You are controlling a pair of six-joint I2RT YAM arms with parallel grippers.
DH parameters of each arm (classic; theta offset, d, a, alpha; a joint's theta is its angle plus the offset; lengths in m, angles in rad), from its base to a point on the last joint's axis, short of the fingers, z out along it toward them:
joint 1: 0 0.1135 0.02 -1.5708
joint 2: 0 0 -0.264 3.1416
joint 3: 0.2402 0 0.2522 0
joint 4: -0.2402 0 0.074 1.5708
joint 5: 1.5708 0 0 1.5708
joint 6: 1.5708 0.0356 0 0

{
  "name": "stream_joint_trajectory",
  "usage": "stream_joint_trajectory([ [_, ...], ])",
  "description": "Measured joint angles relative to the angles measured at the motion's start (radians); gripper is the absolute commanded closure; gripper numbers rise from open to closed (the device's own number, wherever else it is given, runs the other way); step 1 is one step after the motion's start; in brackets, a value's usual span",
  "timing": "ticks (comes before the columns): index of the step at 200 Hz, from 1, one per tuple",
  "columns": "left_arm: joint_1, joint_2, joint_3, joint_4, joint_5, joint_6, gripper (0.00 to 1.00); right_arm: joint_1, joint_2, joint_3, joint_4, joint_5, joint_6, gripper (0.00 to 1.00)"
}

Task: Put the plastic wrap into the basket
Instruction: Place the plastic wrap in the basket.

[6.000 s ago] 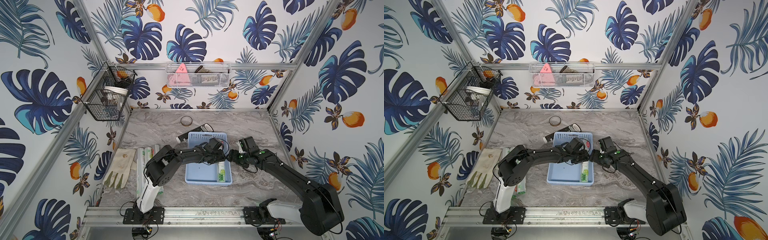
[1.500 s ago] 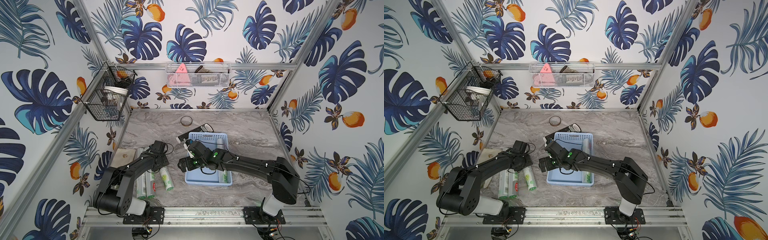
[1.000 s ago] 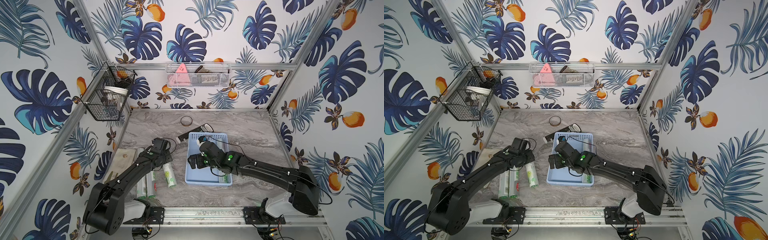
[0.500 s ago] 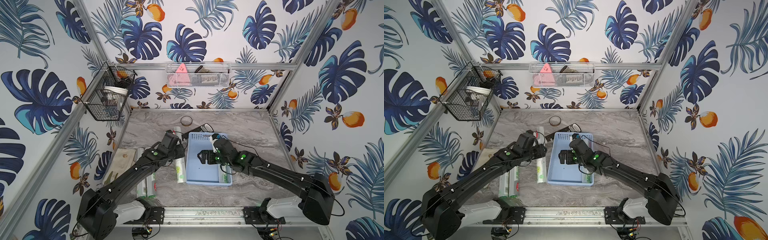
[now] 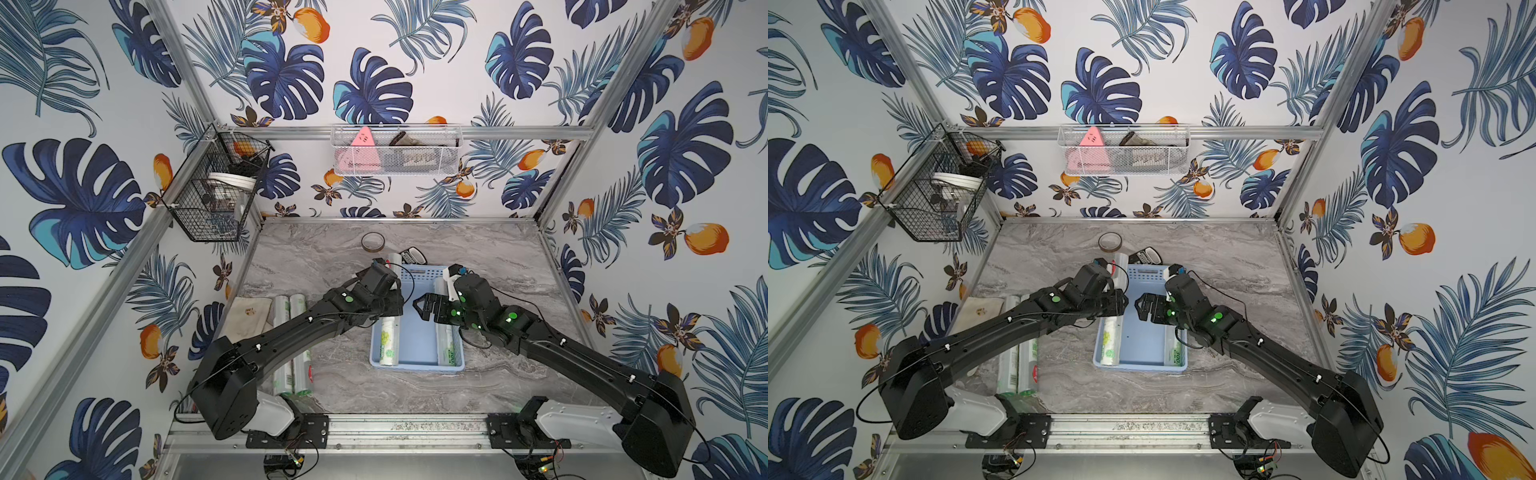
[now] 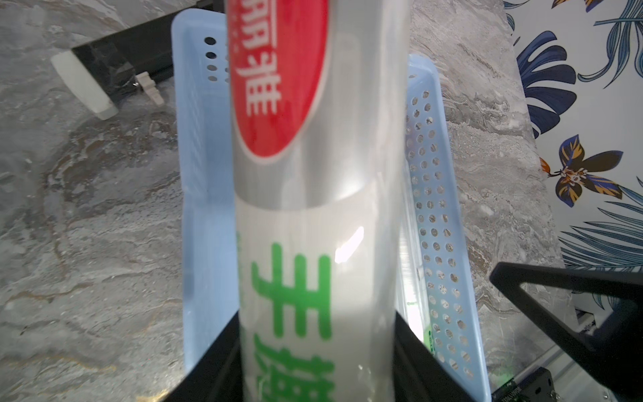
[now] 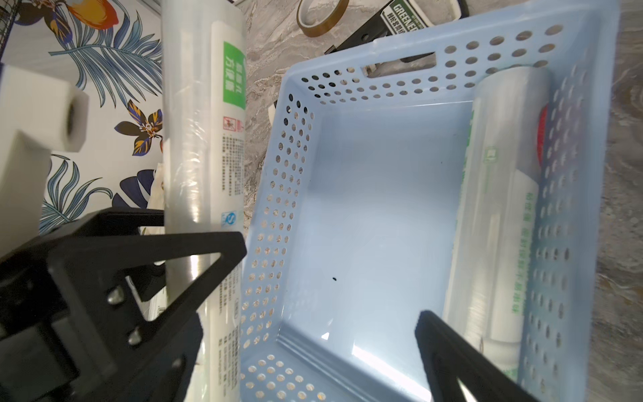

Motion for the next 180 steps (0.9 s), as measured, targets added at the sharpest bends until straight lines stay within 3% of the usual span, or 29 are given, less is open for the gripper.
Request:
stream_joint_trajectory([
  [100, -0.025, 0.151, 0.049, 0.113, 0.058, -0.056, 0.70, -0.098, -0.072, -0.066, -0.031, 0.018, 0.000, 0.00],
  [180, -0.025, 0.230, 0.068, 0.170, 0.113, -0.099, 0.70, -0.110, -0.095, -0.071, -0.058, -0.014, 0.000, 0.00],
])
